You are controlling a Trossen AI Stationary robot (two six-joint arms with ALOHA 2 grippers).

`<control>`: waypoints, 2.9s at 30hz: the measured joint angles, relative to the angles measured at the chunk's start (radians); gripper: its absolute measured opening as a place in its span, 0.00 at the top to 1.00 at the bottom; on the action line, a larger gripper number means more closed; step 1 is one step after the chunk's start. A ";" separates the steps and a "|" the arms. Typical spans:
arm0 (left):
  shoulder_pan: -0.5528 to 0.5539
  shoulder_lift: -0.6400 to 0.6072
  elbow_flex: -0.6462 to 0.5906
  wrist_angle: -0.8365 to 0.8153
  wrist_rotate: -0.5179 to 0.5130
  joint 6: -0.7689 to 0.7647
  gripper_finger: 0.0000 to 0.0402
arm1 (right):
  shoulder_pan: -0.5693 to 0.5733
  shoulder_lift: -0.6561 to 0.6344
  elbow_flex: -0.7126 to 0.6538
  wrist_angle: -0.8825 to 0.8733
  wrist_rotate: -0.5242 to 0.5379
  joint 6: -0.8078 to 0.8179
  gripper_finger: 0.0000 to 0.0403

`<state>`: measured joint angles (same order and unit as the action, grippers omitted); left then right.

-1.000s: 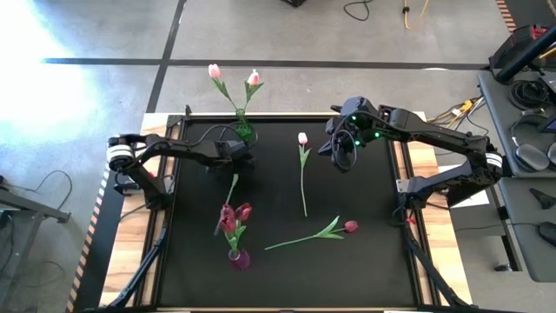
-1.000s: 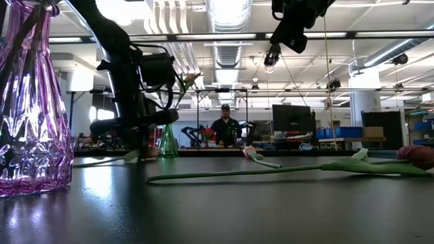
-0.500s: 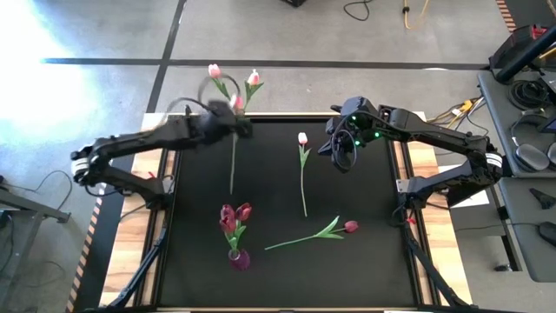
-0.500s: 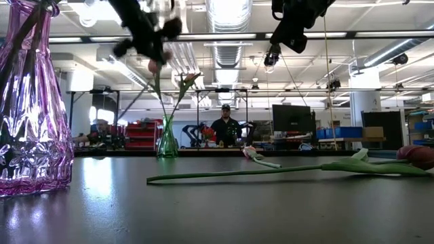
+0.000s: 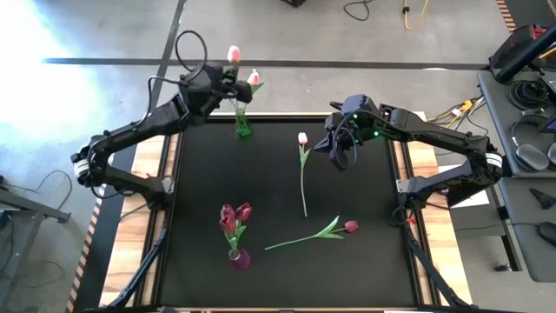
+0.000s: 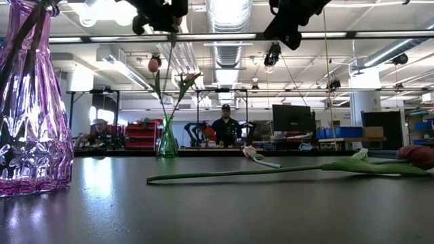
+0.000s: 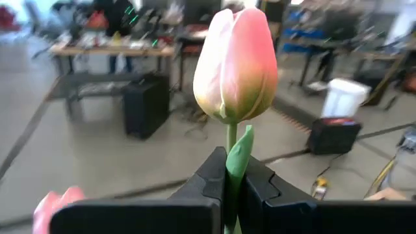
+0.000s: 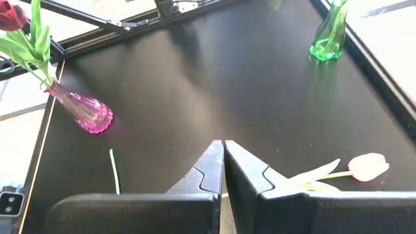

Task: Sort flowers into vase by color
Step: Put the left pink tulip into the green vase, then put the red tulip into the purple vase

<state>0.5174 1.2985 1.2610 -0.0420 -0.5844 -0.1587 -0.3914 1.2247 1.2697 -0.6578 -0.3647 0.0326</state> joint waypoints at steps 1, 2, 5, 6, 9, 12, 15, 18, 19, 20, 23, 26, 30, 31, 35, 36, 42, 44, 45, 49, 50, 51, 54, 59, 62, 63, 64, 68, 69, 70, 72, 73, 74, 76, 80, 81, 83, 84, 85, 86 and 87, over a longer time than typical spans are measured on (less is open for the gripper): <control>0.013 0.004 -0.013 0.050 0.028 0.023 1.00 | 0.000 0.000 0.000 0.005 0.001 0.000 0.98; 0.024 0.006 -0.025 0.103 0.047 0.046 1.00 | 0.000 0.000 0.000 0.009 0.002 0.000 0.98; 0.055 0.007 -0.055 0.197 0.076 0.109 1.00 | 0.000 0.000 0.000 0.014 0.022 0.000 0.98; 0.065 0.007 -0.063 0.217 0.080 0.124 1.00 | 0.000 0.000 0.000 0.014 0.028 0.000 0.98; 0.098 0.007 -0.098 0.289 0.110 0.151 1.00 | 0.000 0.000 0.000 0.014 0.034 0.001 0.98; 0.133 0.007 -0.150 0.396 0.153 0.167 1.00 | 0.000 0.000 0.000 0.014 0.036 0.001 0.98; 0.158 0.016 -0.204 0.514 0.169 0.184 1.00 | 0.000 0.000 0.000 0.014 0.036 0.002 0.98; 0.184 0.027 -0.225 0.552 0.205 0.176 1.00 | 0.000 0.000 0.000 0.016 0.048 0.012 0.98; 0.189 0.033 -0.226 0.559 0.209 0.175 1.00 | 0.000 0.000 0.000 0.017 0.050 0.019 0.98; 0.195 0.039 -0.227 0.562 0.210 0.175 1.00 | 0.000 0.000 0.000 0.019 0.051 0.021 0.98; 0.210 0.060 -0.231 0.566 0.217 0.175 1.00 | 0.000 0.000 0.000 0.021 0.051 0.026 0.98; 0.225 0.082 -0.232 0.587 0.251 0.176 1.00 | 0.000 0.000 0.000 0.021 0.051 0.027 0.98; 0.234 0.103 -0.232 0.597 0.263 0.173 1.00 | 0.000 0.000 0.000 0.021 0.051 0.027 0.98; 0.234 0.105 -0.234 0.594 0.263 0.173 1.00 | 0.000 0.000 0.000 0.021 0.051 0.028 0.98; 0.233 0.104 -0.245 0.593 0.263 0.173 0.99 | 0.000 0.000 0.000 0.021 0.051 0.035 0.98; 0.232 0.103 -0.247 0.587 0.263 0.176 0.98 | 0.000 0.000 0.000 0.021 0.051 0.035 0.98; 0.232 0.095 -0.247 0.463 0.263 0.177 0.88 | 0.000 0.000 0.000 0.021 0.051 0.035 0.98; 0.228 0.095 -0.247 0.419 0.263 0.171 0.84 | 0.000 0.000 0.000 0.021 0.051 0.030 0.98; 0.227 0.094 -0.247 0.401 0.263 0.166 0.82 | 0.000 0.000 0.000 0.022 0.051 0.027 0.98; 0.222 0.087 -0.247 0.317 0.287 0.147 0.74 | 0.000 0.000 0.000 0.022 0.051 0.026 0.98; 0.222 0.084 -0.247 0.292 0.292 0.142 0.72 | 0.000 0.000 0.000 0.022 0.051 0.026 0.98; 0.222 0.080 -0.247 0.266 0.292 0.140 0.71 | 0.000 0.000 0.000 0.022 0.051 0.026 0.98; 0.218 0.064 -0.247 0.197 0.292 0.139 0.66 | 0.000 0.000 0.000 0.023 0.051 0.027 0.98; 0.214 0.031 -0.234 0.067 0.296 0.145 0.61 | 0.000 0.000 0.000 0.026 0.051 0.027 0.98; 0.214 0.009 -0.205 -0.035 0.298 0.153 0.59 | 0.000 0.000 0.000 0.029 0.051 0.027 0.98; 0.214 0.001 -0.192 -0.071 0.299 0.156 0.59 | 0.000 0.000 0.000 0.031 0.051 0.027 0.98; 0.214 -0.006 -0.179 -0.110 0.299 0.157 0.59 | 0.000 0.000 0.000 0.031 0.051 0.027 0.98; 0.211 -0.035 -0.113 -0.275 0.322 0.166 0.58 | 0.000 -0.003 0.000 0.031 0.051 0.027 0.98; 0.207 -0.043 -0.092 -0.322 0.328 0.170 0.58 | 0.000 -0.006 0.000 0.031 0.051 0.027 0.98; 0.202 -0.051 -0.070 -0.372 0.337 0.175 0.58 | 0.000 -0.011 0.000 0.031 0.051 0.027 0.98; 0.187 -0.068 -0.021 -0.469 0.344 0.188 0.58 | 0.000 -0.026 0.000 0.029 0.051 0.027 0.98; 0.177 -0.076 0.006 -0.517 0.350 0.197 0.58 | 0.000 -0.034 0.000 0.028 0.051 0.026 0.98; 0.163 -0.083 0.034 -0.562 0.355 0.201 0.58 | 0.000 -0.045 0.000 0.028 0.051 0.026 0.98; 0.128 -0.097 0.097 -0.635 0.360 0.202 0.58 | 0.000 -0.071 0.000 0.027 0.051 0.027 0.98; 0.014 -0.107 0.247 -0.764 0.361 0.195 0.61 | 0.000 -0.123 0.000 0.004 0.051 0.027 0.98; -0.026 -0.101 0.288 -0.786 0.360 0.188 0.62 | 0.000 -0.136 0.000 -0.009 0.051 0.027 0.98; -0.108 -0.078 0.377 -0.821 0.362 0.158 0.65 | 0.001 -0.158 0.000 -0.033 0.052 0.023 0.98; -0.151 -0.058 0.422 -0.838 0.362 0.141 0.67 | 0.001 -0.170 0.000 -0.046 0.052 0.018 0.98; -0.194 -0.035 0.469 -0.862 0.362 0.127 0.69 | 0.001 -0.180 0.000 -0.058 0.054 0.011 0.98; -0.232 -0.005 0.521 -0.891 0.362 0.115 0.71 | 0.001 -0.190 0.000 -0.068 0.061 0.008 0.98; -0.269 0.028 0.575 -0.919 0.362 0.110 0.73 | 0.001 -0.200 0.000 -0.075 0.077 0.005 0.98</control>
<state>0.2479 1.3269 1.8361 -0.9612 -0.2226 -0.0492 -0.3904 1.0249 1.2697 -0.7332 -0.2880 0.0373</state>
